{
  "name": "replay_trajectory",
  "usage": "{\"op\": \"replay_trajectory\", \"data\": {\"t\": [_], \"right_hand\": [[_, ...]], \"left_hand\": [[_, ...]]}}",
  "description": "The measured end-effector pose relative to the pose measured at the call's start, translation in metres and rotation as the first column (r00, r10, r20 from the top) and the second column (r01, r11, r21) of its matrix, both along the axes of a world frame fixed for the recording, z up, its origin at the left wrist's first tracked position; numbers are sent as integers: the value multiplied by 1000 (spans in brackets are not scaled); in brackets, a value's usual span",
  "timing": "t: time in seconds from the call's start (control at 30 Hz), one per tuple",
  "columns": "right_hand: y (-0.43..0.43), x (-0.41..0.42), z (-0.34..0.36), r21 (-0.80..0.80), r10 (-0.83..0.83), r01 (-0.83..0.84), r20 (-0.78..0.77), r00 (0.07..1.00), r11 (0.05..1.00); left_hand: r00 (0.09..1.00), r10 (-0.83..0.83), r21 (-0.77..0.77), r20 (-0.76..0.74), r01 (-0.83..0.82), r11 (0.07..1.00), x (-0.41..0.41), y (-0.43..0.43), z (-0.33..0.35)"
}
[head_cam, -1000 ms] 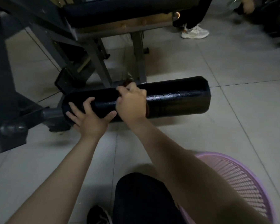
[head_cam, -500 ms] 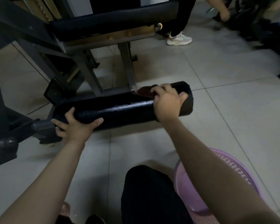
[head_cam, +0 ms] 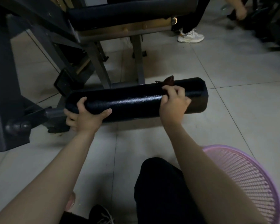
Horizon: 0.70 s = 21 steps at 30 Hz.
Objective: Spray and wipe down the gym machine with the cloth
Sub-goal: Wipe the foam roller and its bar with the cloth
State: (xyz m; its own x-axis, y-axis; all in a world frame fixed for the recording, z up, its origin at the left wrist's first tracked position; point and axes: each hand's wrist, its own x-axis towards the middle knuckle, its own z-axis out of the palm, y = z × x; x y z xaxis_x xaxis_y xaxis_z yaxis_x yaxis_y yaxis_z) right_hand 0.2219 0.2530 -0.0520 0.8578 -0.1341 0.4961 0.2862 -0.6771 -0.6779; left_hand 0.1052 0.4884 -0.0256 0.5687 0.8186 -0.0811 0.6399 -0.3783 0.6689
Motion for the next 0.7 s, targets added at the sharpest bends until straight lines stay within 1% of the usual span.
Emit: {"op": "replay_trajectory", "data": {"t": [0.1, 0.17, 0.3, 0.37, 0.43, 0.5, 0.57, 0.63, 0.7], "right_hand": [[43, -14, 2, 10, 89, -90, 27, 996, 996], [72, -22, 2, -30, 175, -174, 21, 984, 984], [121, -39, 7, -97, 356, -353, 10, 934, 930], [125, -39, 12, -131, 425, -420, 16, 905, 898], [109, -31, 16, -194, 453, -438, 34, 891, 878], [79, -19, 19, -228, 369, -346, 66, 927, 910], [40, -3, 21, -212, 198, -180, 67, 978, 961], [-1, 11, 21, -203, 41, -36, 17, 999, 978], [-36, 23, 21, -158, -77, 69, -46, 996, 985]], "left_hand": [[1000, 4, 26, 7, -4, 1000, -2, 2, -2], [1000, 6, 29, 10, -6, 1000, -1, 0, -1], [1000, 12, 30, -9, -12, 999, 2, -2, 4], [1000, 8, 34, -12, -8, 999, 1, -2, 5], [1000, -7, 47, -14, 8, 999, -2, -1, 4], [1000, -24, 47, -9, 24, 999, -4, 3, 4], [1000, -31, 39, -2, 31, 999, -4, 4, 3], [1000, -25, 32, 1, 25, 999, -2, 2, 3], [1000, -6, 5, 14, 6, 1000, 1, -4, 3]]}}
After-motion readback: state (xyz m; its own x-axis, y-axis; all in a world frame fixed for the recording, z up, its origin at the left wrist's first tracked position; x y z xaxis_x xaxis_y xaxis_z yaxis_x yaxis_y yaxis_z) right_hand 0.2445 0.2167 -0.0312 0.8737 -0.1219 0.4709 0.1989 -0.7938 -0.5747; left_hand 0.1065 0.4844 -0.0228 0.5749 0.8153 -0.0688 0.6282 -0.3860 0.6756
